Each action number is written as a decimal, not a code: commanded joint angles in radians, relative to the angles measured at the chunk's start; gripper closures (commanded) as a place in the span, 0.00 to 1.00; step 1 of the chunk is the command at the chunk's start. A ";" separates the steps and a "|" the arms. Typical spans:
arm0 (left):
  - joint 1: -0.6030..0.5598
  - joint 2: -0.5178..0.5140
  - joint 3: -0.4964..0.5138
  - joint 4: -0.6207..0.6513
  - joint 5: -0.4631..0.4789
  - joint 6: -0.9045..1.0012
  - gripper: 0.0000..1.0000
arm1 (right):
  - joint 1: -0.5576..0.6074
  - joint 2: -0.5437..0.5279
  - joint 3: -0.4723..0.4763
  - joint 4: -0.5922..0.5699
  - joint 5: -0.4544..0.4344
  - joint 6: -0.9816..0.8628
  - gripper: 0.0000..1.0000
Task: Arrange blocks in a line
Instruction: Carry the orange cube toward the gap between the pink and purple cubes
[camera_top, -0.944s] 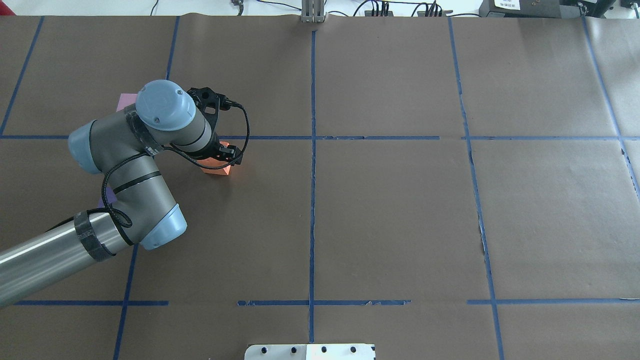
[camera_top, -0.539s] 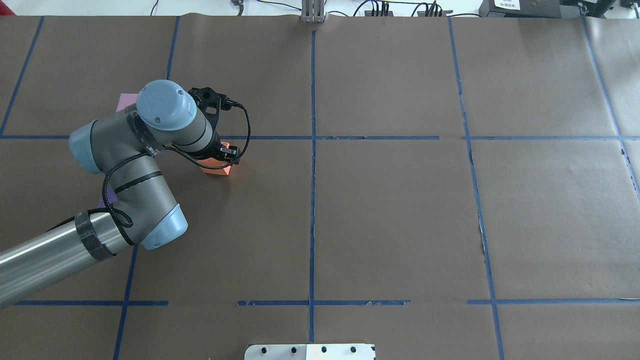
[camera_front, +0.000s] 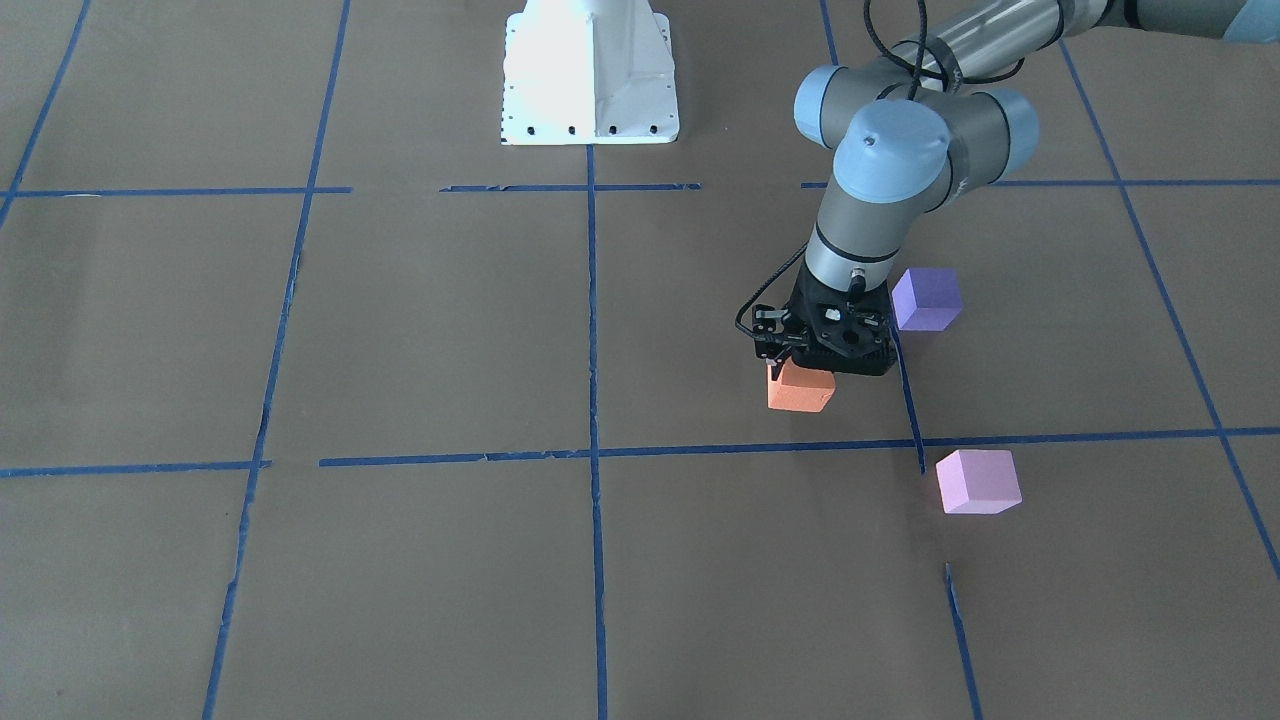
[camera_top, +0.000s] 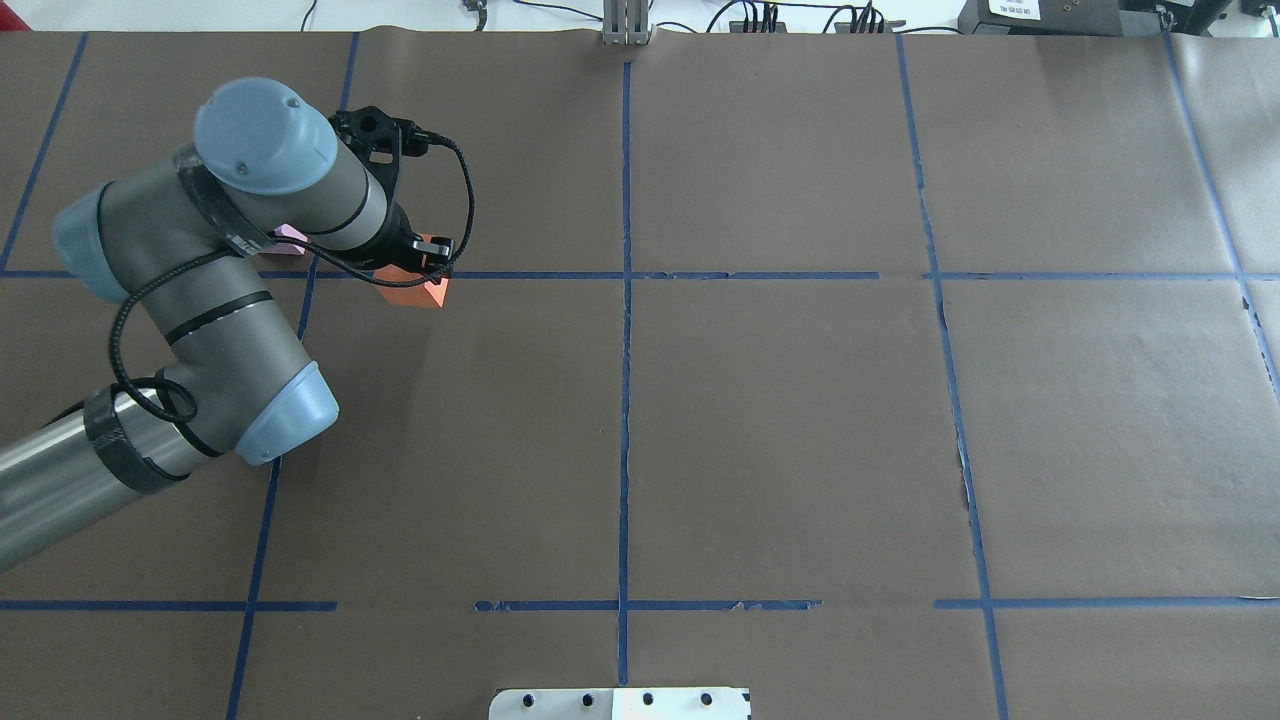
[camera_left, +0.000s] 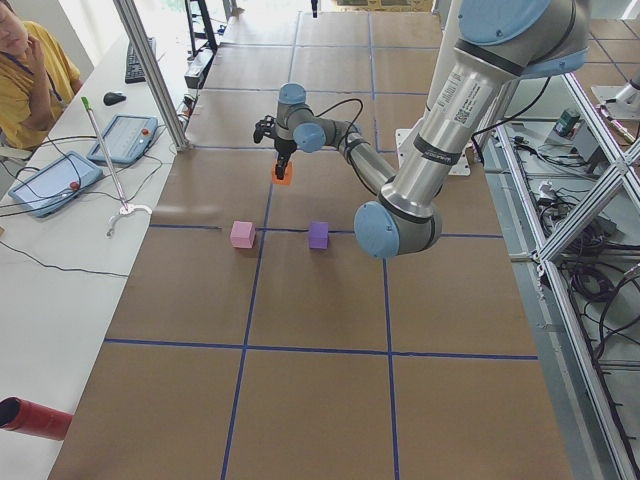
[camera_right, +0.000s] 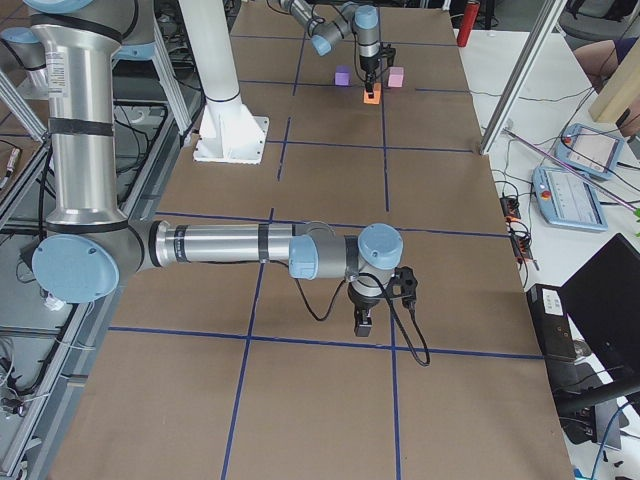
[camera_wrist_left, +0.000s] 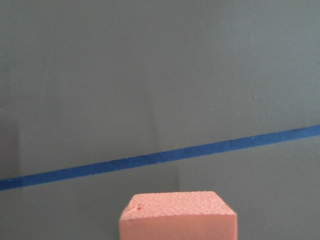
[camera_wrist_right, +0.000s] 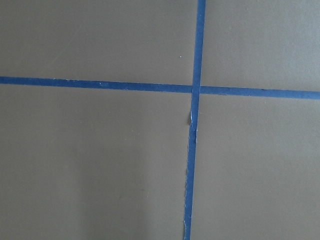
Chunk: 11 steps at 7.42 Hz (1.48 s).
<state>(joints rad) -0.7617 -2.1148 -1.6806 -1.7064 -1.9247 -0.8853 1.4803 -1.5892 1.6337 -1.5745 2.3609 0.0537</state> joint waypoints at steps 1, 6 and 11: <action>-0.095 0.098 -0.092 0.013 -0.037 0.069 0.94 | 0.000 0.000 0.000 -0.001 0.000 0.000 0.00; -0.165 0.332 -0.087 -0.164 -0.080 0.175 0.87 | 0.000 0.000 0.000 0.001 0.000 0.000 0.00; -0.151 0.316 0.071 -0.267 -0.214 0.060 0.85 | 0.000 0.000 0.000 0.001 0.000 0.000 0.00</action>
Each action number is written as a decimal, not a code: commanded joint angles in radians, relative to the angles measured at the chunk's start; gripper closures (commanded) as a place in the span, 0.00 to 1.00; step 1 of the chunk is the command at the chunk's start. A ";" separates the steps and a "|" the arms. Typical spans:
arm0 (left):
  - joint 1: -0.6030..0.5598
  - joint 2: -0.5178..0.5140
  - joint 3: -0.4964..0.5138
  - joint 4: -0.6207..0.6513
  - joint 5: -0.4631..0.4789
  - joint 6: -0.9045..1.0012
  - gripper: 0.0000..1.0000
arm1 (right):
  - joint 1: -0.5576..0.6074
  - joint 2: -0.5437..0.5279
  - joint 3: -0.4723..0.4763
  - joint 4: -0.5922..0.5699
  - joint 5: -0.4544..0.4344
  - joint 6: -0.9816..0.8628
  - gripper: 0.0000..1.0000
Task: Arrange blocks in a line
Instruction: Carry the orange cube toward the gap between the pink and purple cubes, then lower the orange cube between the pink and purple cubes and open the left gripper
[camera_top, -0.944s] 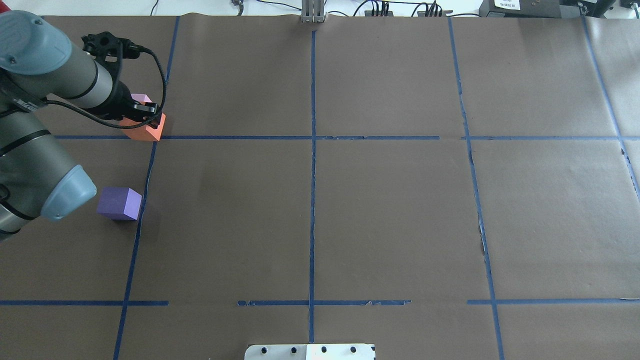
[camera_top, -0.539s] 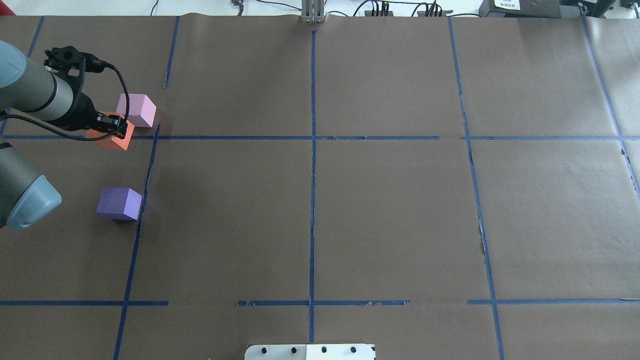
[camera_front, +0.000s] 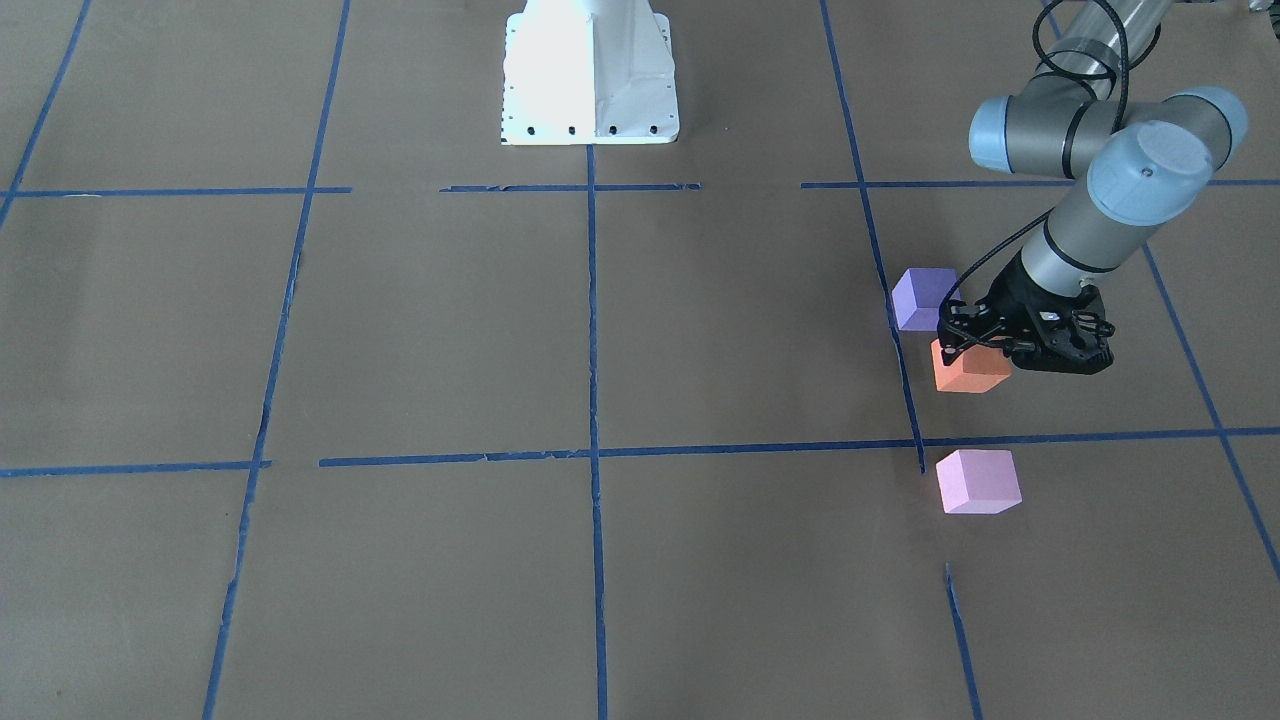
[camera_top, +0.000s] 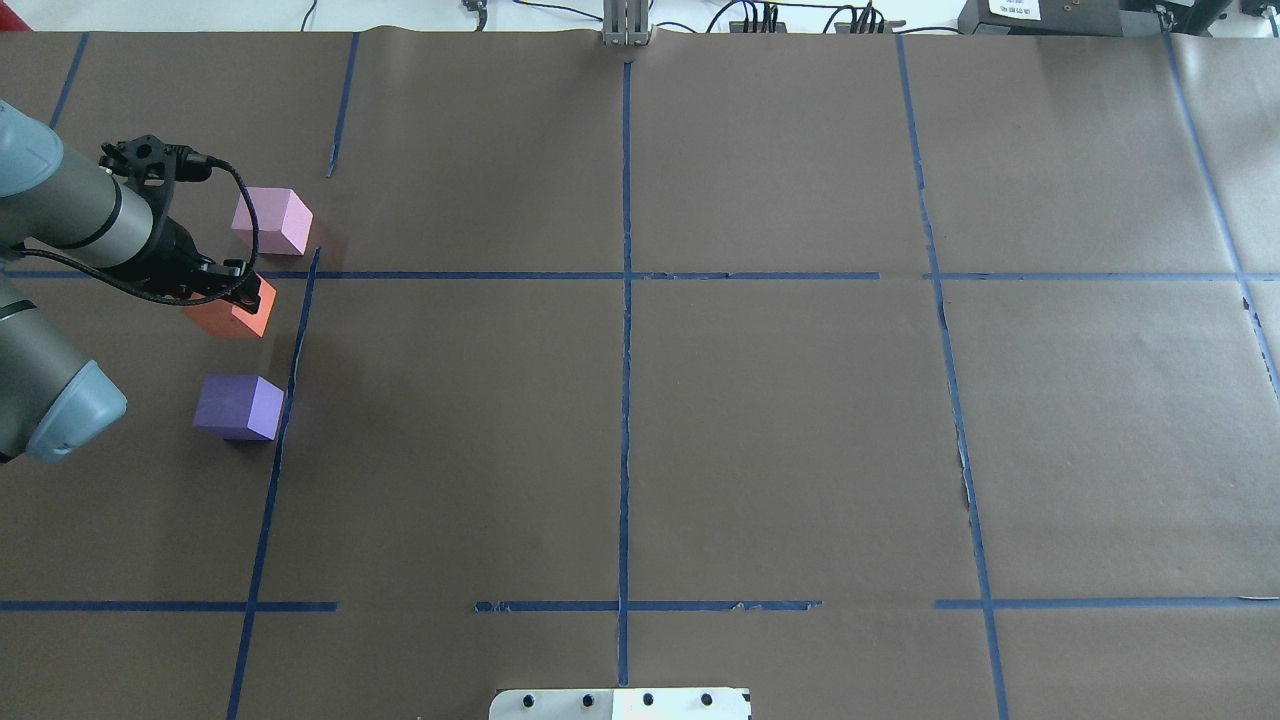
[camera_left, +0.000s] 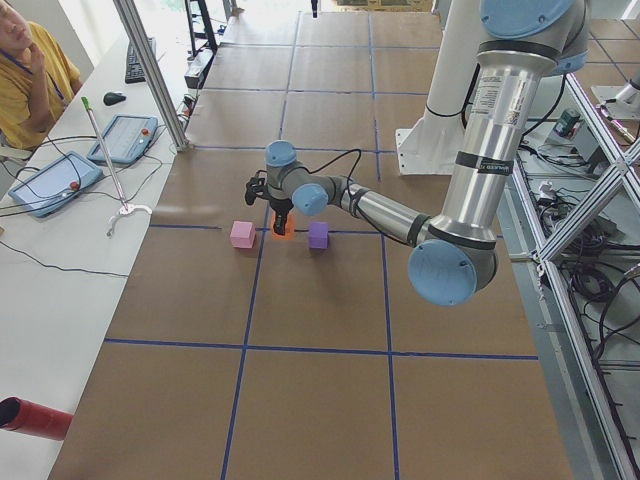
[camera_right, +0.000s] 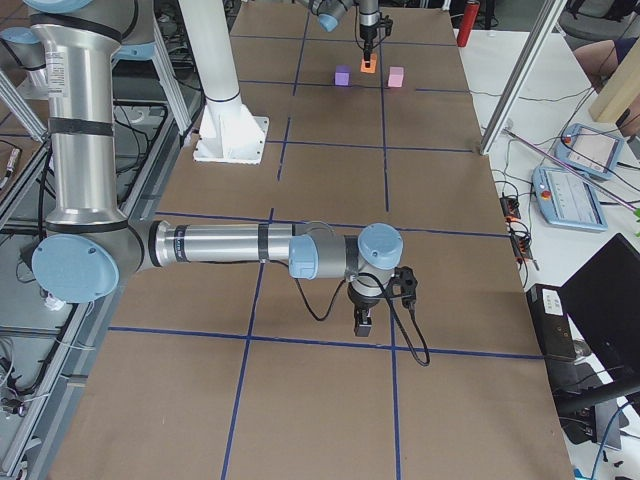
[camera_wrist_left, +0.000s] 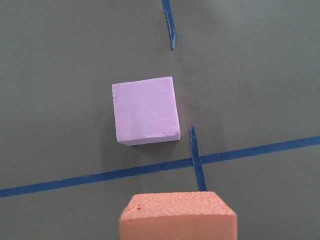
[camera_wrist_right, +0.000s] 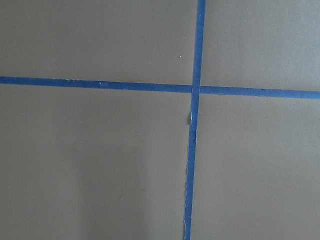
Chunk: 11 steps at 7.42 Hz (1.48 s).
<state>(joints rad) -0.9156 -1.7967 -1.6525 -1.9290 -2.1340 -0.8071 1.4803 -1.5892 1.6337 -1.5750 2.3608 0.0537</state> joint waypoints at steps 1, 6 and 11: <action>0.007 -0.009 0.049 -0.042 0.000 -0.020 0.85 | 0.000 0.000 0.000 0.000 0.000 0.000 0.00; 0.038 -0.061 0.120 -0.061 0.032 -0.073 0.83 | 0.000 0.000 0.000 0.001 0.000 0.000 0.00; 0.038 -0.058 0.122 -0.061 0.034 -0.073 0.79 | 0.000 0.000 0.000 0.001 0.000 0.000 0.00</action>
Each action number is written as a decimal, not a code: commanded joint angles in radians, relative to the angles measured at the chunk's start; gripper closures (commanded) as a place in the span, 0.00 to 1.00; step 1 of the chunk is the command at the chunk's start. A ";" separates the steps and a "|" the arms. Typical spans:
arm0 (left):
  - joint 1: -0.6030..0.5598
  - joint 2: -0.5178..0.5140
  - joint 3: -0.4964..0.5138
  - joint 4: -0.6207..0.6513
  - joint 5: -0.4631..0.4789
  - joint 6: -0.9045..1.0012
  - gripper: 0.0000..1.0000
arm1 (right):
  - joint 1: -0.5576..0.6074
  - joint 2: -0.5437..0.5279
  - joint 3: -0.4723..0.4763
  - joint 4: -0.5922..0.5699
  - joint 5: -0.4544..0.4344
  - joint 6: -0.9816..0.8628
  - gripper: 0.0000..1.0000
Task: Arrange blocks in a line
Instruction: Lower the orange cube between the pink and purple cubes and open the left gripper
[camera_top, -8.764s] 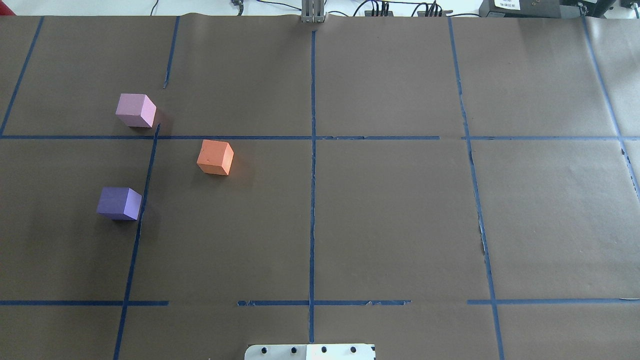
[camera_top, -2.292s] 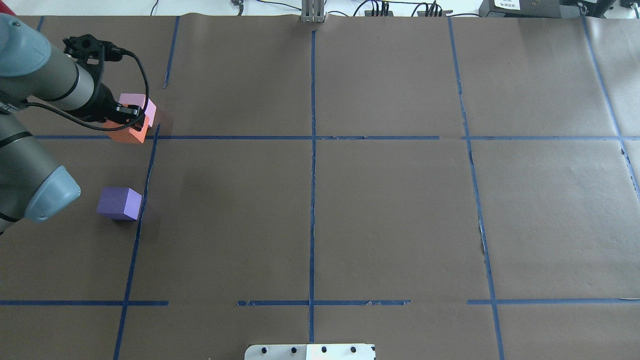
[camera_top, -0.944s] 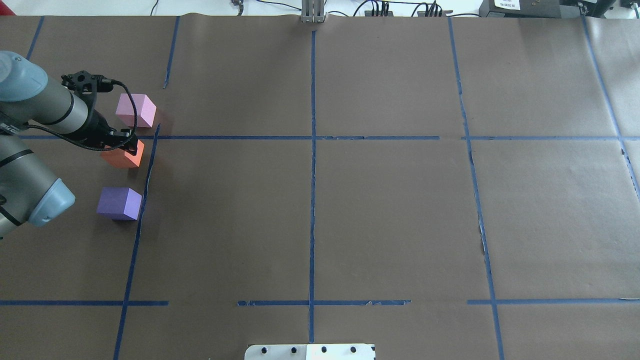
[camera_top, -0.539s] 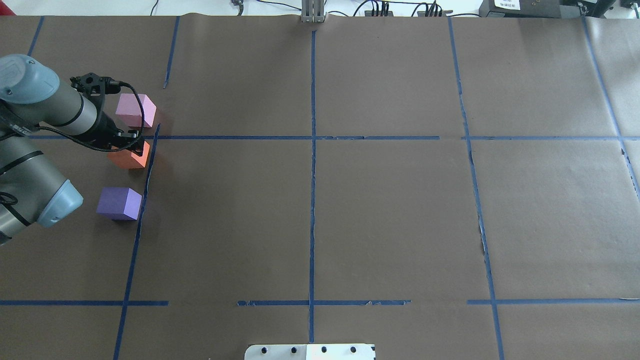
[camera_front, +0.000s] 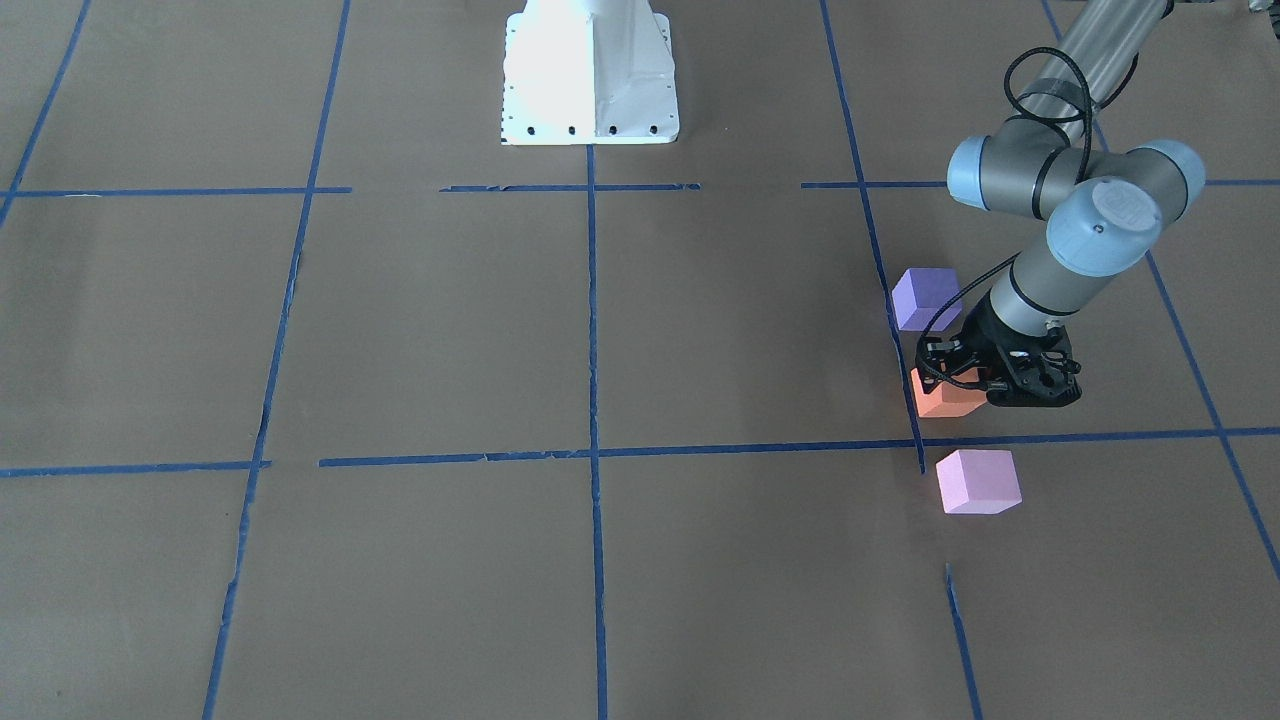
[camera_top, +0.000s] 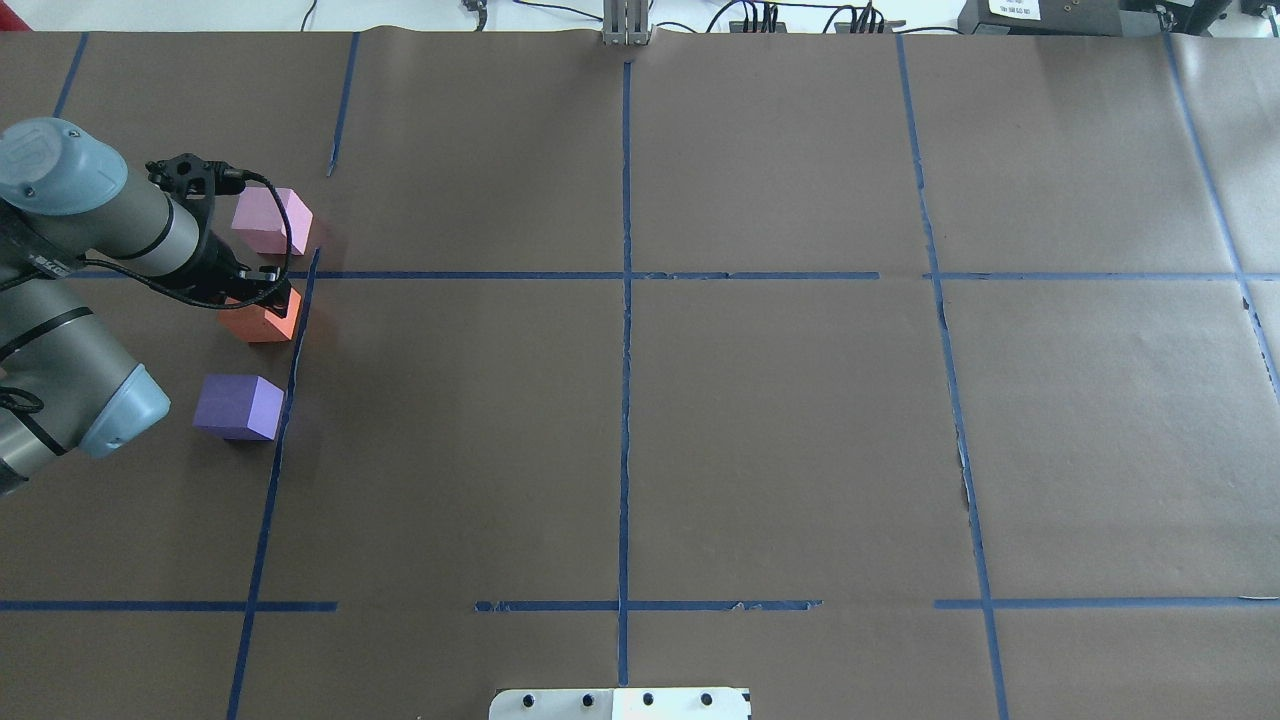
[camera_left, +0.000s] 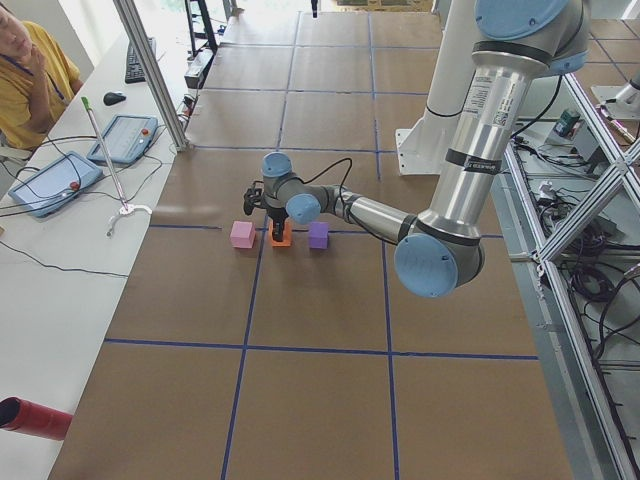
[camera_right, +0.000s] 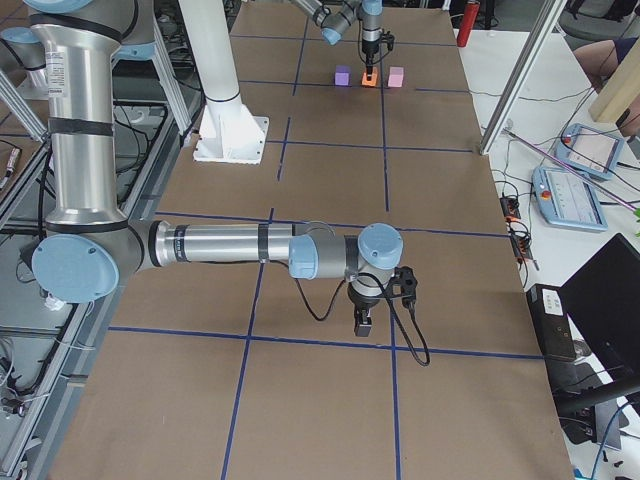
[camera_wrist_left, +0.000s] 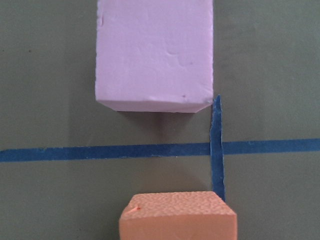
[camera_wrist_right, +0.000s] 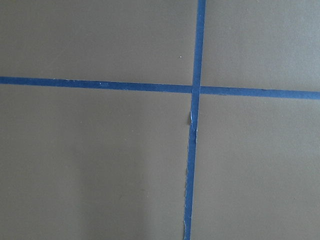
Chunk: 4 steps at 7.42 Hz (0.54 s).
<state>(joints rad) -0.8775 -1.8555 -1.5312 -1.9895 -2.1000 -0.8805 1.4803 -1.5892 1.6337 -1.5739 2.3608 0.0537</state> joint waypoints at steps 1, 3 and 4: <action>0.000 0.001 0.000 0.000 0.000 0.000 0.79 | 0.000 0.000 0.000 -0.002 0.000 0.000 0.00; 0.000 0.004 0.000 0.000 0.000 0.000 0.75 | 0.000 0.000 0.000 0.000 0.002 0.000 0.00; 0.000 0.004 0.000 0.000 0.000 0.000 0.72 | 0.000 0.000 0.000 -0.002 0.000 0.000 0.00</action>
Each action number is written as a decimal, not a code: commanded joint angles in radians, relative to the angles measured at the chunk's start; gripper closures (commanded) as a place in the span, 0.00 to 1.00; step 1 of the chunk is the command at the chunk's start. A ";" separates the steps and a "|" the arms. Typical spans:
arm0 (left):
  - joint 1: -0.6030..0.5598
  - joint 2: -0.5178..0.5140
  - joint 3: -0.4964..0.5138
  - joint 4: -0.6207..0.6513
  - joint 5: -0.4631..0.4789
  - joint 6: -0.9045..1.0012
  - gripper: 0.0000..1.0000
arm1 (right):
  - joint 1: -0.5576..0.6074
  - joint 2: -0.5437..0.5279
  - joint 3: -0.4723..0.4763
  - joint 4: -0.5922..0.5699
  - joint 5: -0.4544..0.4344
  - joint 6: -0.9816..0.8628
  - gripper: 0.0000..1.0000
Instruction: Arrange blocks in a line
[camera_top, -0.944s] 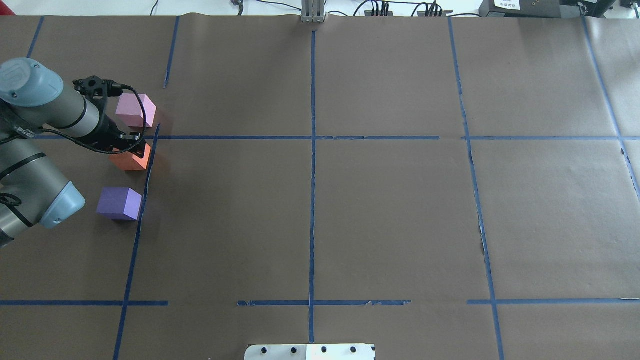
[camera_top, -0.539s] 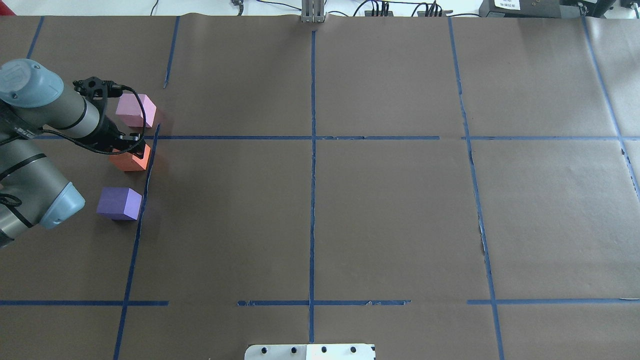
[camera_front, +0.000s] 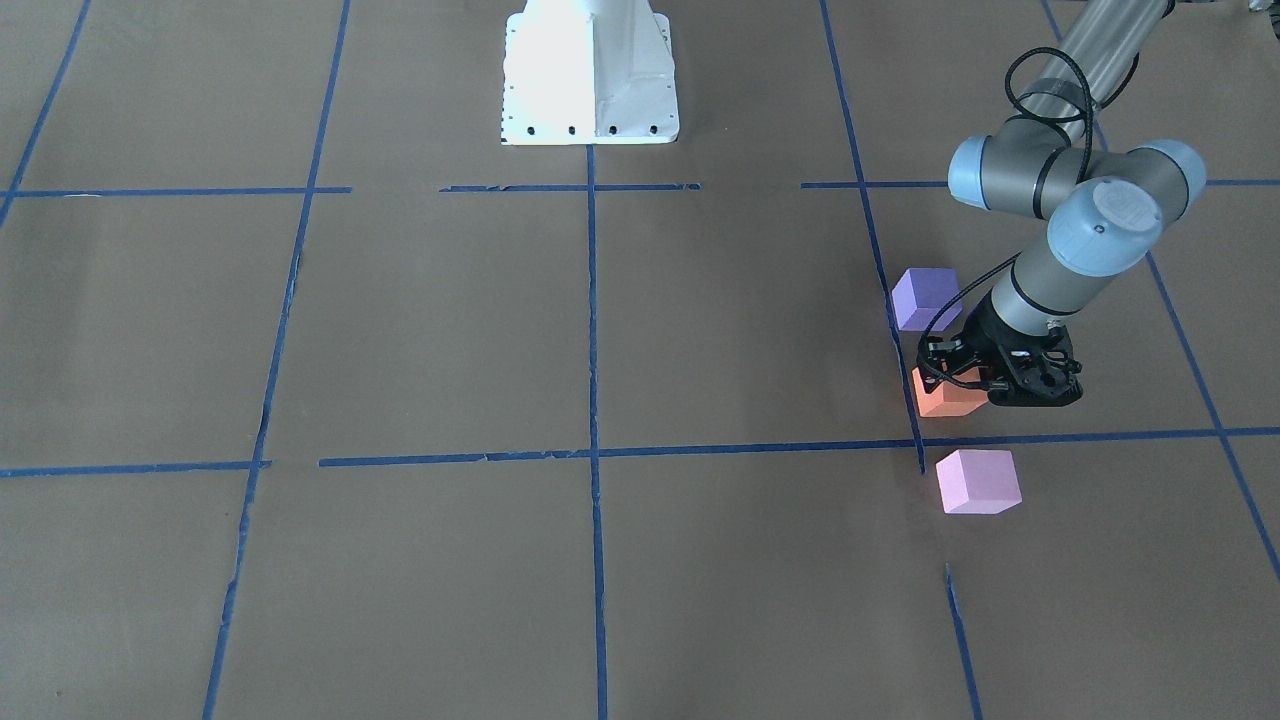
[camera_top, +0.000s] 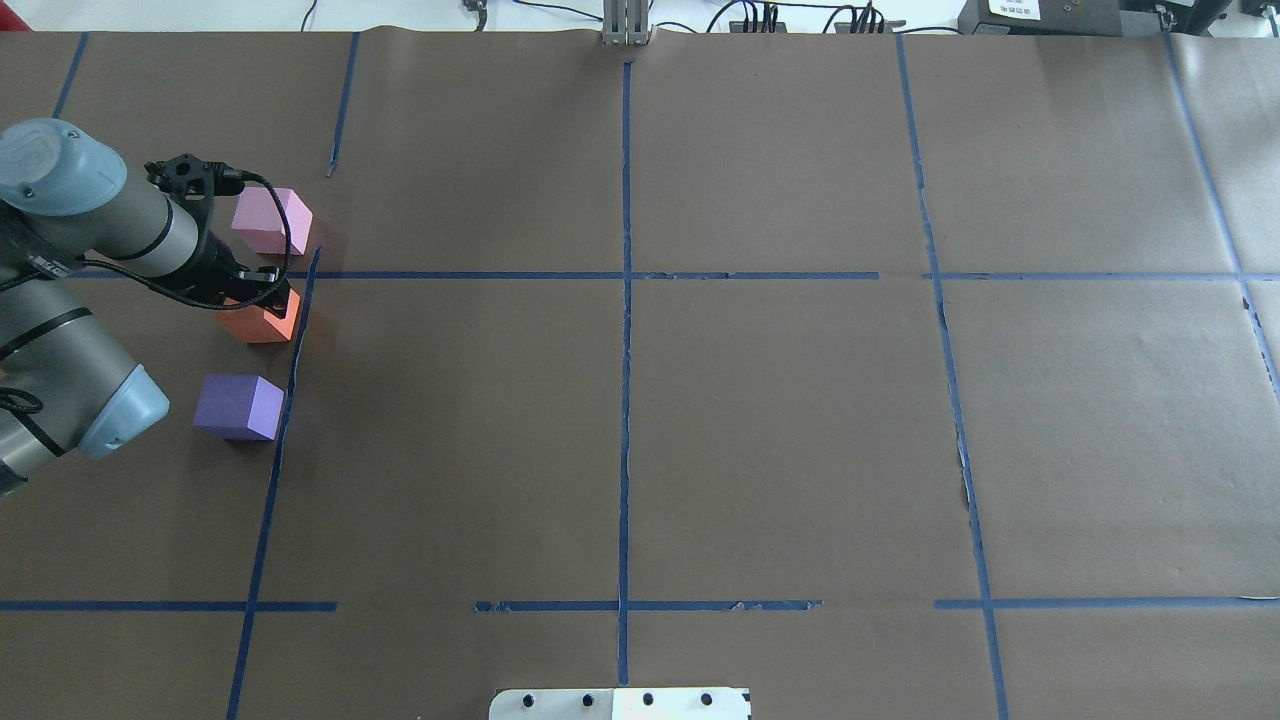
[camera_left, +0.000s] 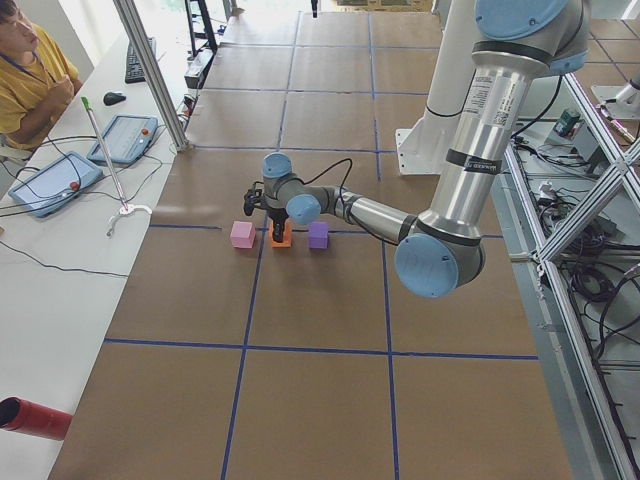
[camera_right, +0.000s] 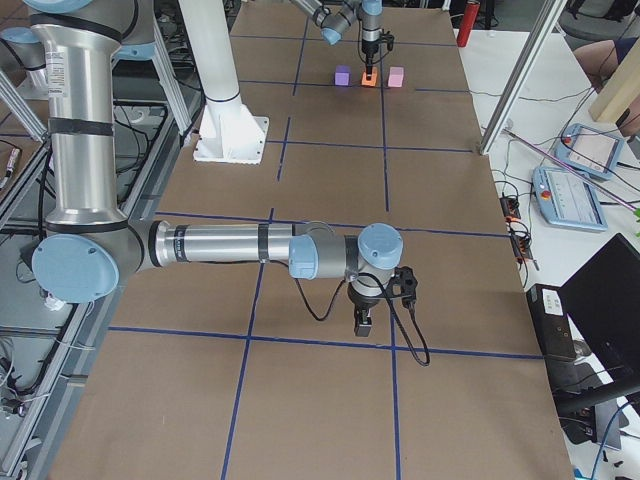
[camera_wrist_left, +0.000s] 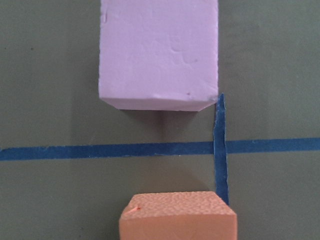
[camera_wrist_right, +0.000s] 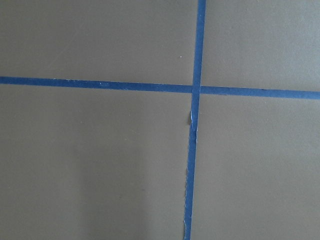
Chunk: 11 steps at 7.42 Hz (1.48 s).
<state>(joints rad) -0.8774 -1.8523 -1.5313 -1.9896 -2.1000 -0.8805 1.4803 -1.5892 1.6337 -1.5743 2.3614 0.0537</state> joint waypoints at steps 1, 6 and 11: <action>0.000 0.001 0.002 0.000 0.012 0.000 0.43 | 0.000 0.000 0.000 0.000 -0.001 0.000 0.00; 0.000 0.010 -0.009 -0.009 0.037 0.005 0.00 | 0.000 0.000 0.000 0.000 -0.001 0.000 0.00; -0.187 0.101 -0.315 0.141 0.038 0.058 0.00 | 0.000 0.000 0.000 0.000 -0.001 0.000 0.00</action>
<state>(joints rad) -0.9891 -1.7608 -1.7870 -1.9114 -2.0608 -0.8554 1.4803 -1.5892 1.6337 -1.5741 2.3608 0.0537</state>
